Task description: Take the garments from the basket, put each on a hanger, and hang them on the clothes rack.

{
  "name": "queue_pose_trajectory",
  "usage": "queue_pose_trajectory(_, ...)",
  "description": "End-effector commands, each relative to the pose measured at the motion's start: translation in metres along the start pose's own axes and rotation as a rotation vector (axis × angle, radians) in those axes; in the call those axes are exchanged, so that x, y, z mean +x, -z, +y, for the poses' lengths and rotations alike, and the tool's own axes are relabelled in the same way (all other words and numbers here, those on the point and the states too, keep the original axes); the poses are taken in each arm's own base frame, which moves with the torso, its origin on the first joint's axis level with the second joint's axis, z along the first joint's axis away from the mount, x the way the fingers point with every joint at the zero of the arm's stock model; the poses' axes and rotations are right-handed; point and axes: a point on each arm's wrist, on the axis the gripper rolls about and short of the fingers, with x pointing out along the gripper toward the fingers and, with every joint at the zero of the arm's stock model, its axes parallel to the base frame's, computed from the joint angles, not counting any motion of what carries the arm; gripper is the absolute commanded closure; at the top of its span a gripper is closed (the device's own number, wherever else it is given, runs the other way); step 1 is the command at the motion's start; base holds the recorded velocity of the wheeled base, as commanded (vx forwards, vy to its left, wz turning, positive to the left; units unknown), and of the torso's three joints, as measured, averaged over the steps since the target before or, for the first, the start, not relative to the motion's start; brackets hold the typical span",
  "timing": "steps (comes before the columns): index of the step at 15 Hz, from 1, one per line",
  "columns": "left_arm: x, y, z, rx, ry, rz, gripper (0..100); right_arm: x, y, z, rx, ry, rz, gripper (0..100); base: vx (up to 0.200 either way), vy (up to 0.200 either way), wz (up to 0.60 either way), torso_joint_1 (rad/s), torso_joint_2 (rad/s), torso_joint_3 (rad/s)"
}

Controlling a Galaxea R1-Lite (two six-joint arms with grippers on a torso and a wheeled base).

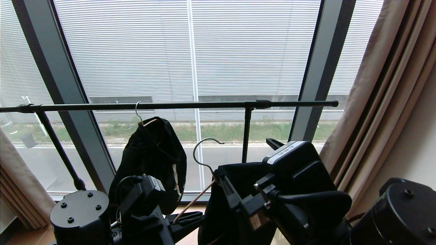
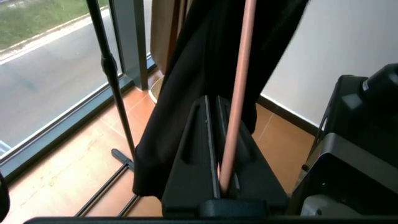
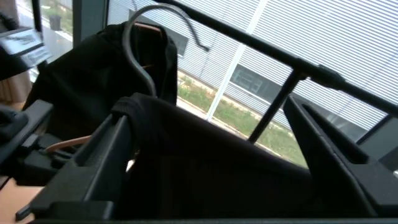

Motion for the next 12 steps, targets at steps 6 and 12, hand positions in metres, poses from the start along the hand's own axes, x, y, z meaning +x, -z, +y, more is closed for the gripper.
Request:
queue_pose_trajectory(6,0.0,0.01,0.0,0.005,0.006,-0.001,100,0.01,-0.003,-0.006,0.012,0.063,0.003,0,0.0,0.0,0.0,0.0,0.0,0.0)
queue_pose_trajectory(12,0.0,0.009,-0.001,0.011,0.01,-0.014,100,0.017,0.008,0.0,-0.014,0.07,0.035,0,0.0,0.0,0.0,0.0,0.0,0.0)
